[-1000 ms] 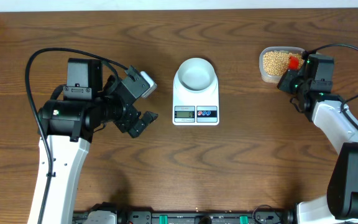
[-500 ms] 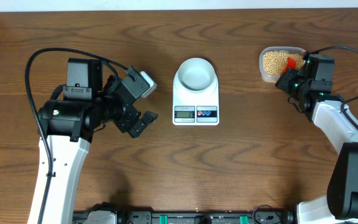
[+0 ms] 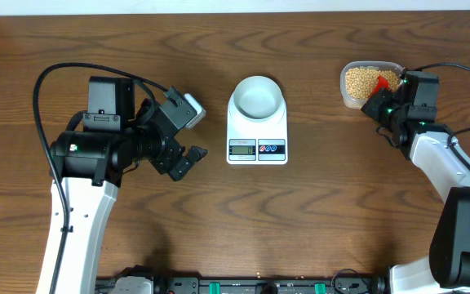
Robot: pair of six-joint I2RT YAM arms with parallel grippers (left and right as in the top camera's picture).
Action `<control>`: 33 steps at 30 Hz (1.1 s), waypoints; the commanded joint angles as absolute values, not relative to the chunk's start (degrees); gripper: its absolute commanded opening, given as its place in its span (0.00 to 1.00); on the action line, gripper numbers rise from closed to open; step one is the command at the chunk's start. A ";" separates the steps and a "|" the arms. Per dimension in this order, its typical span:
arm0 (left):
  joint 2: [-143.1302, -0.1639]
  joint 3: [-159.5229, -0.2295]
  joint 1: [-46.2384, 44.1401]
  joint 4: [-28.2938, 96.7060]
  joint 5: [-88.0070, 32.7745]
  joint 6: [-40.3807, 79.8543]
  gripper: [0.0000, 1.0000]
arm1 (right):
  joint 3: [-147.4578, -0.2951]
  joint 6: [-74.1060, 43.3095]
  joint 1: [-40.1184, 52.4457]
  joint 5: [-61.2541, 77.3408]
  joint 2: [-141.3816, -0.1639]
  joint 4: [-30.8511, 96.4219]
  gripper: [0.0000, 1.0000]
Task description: Scoop item into bowl and weigh 50g on scale
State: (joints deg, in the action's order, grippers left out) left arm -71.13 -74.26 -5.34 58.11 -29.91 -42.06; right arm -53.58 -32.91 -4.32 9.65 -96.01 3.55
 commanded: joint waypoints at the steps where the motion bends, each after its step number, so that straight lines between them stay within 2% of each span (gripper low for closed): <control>1: -70.67 -75.24 -5.10 58.26 -30.85 -42.61 0.98 | -53.89 -35.86 -4.08 13.28 -97.10 4.27 0.01; 33: -70.70 -75.24 -5.10 58.26 -30.85 -42.61 0.98 | -53.89 -34.87 -4.14 14.13 -97.10 5.82 0.01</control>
